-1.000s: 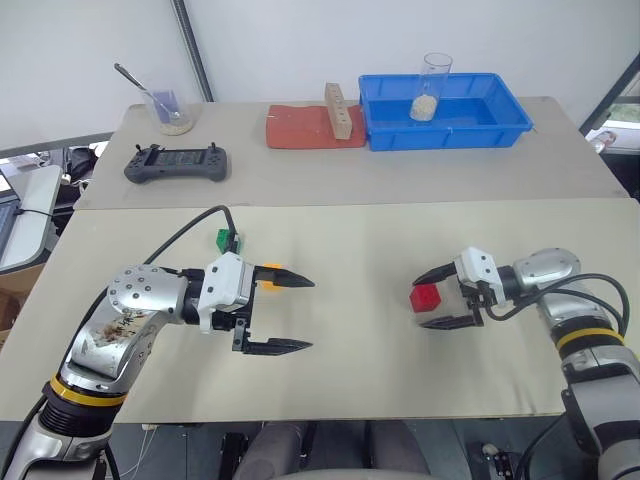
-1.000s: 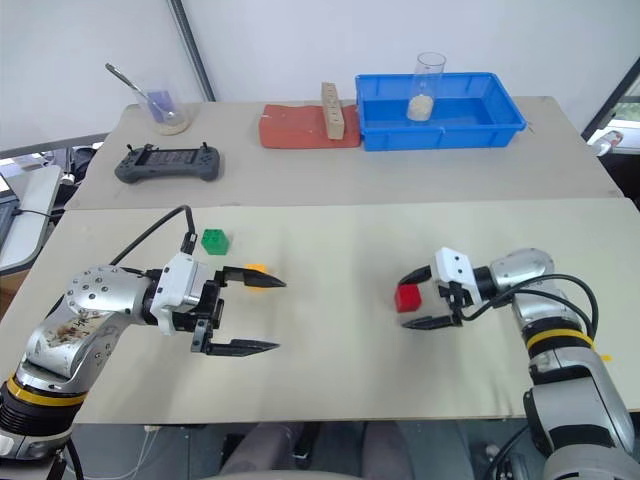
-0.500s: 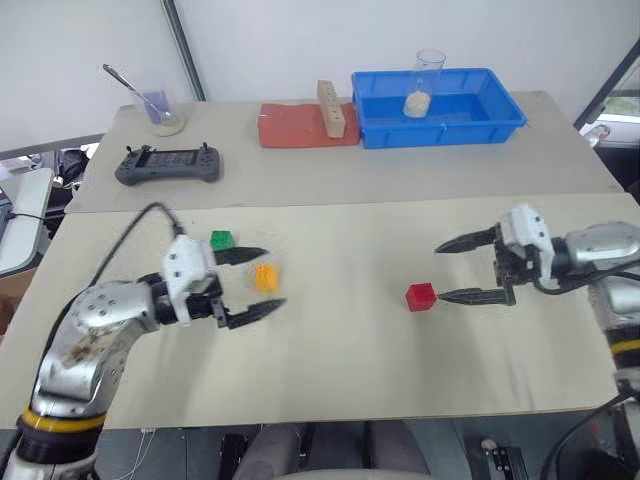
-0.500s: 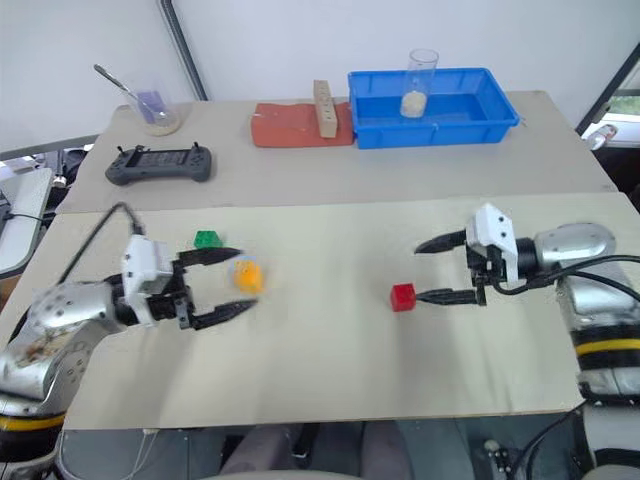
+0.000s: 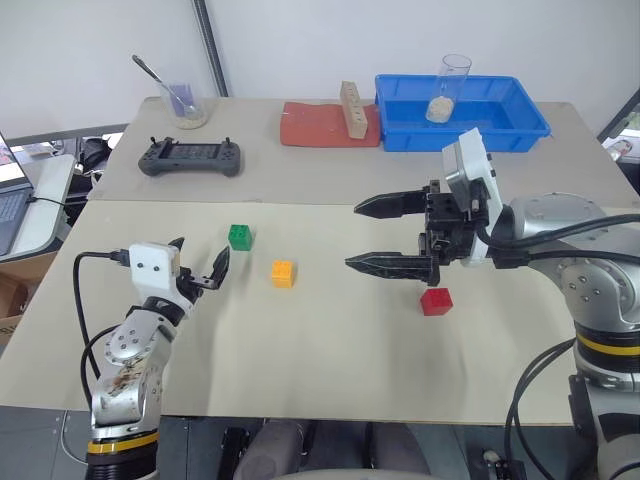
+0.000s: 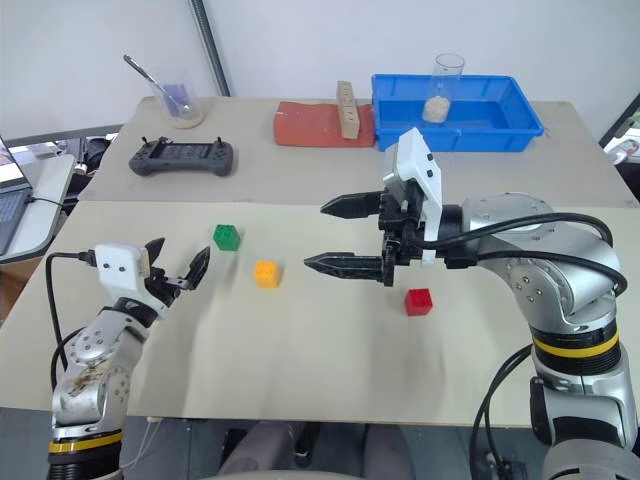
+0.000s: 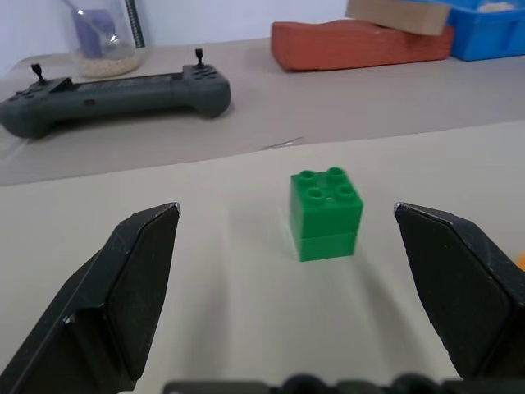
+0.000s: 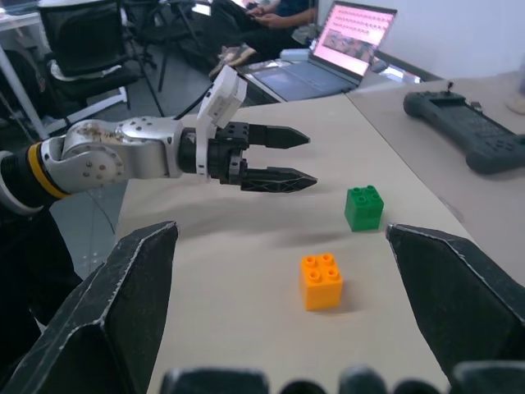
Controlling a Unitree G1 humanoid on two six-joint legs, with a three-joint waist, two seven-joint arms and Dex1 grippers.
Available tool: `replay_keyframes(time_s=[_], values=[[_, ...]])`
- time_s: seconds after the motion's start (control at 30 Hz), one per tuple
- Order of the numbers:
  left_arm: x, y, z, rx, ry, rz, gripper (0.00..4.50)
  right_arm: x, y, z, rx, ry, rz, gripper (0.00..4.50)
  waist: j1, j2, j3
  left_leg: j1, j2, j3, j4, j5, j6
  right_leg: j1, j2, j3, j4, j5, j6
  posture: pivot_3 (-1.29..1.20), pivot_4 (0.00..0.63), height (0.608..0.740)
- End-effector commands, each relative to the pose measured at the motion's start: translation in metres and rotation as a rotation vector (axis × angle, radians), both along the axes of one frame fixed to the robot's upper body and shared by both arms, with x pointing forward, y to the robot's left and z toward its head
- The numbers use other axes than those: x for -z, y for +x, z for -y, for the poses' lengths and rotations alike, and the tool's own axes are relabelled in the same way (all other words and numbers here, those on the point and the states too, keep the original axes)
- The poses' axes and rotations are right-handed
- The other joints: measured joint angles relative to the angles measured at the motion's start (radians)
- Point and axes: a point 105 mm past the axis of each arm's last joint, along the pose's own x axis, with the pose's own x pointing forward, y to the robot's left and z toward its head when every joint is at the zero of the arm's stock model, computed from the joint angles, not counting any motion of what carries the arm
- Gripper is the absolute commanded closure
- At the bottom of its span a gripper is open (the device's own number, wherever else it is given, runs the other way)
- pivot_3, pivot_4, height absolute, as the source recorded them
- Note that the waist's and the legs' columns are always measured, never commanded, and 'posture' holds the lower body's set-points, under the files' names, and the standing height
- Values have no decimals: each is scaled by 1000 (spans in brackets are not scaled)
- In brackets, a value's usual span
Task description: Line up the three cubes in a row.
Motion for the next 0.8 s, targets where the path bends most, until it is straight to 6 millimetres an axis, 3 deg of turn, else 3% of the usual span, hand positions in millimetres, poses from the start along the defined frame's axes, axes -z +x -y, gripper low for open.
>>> replay_keyframes(time_s=[0.03,0.33,0.47,0.57,0.73,0.8], values=[[6,9,10,34,11,16,0,-14,-8,-6,-23,11,56,22,-3,0,0,-1,0,1,0,0,1,-1,0,0,0,0,0,0,150,740],[28,44,14,-18,28,4,0,-28,-10,-11,-3,35,96,22,-7,-1,0,-1,1,2,1,1,3,-3,0,1,1,1,0,0,150,740],[37,49,19,-31,42,-4,0,-28,-9,-10,15,38,99,22,-8,-1,0,-2,1,3,2,1,6,-3,-1,2,1,1,0,0,150,740],[35,51,21,-29,40,12,879,-27,-9,-9,29,38,94,0,-7,-1,0,-2,1,3,2,1,6,-3,-1,2,1,1,0,0,150,740],[33,54,22,-20,42,20,3168,-24,-7,-7,50,36,95,0,-5,-1,0,-2,1,3,3,1,6,-2,0,2,1,1,1,0,150,740],[32,55,21,-17,46,21,3228,-24,-7,-7,52,38,96,0,-6,-1,0,-2,1,3,3,1,6,-2,0,2,1,1,1,0,150,740]])
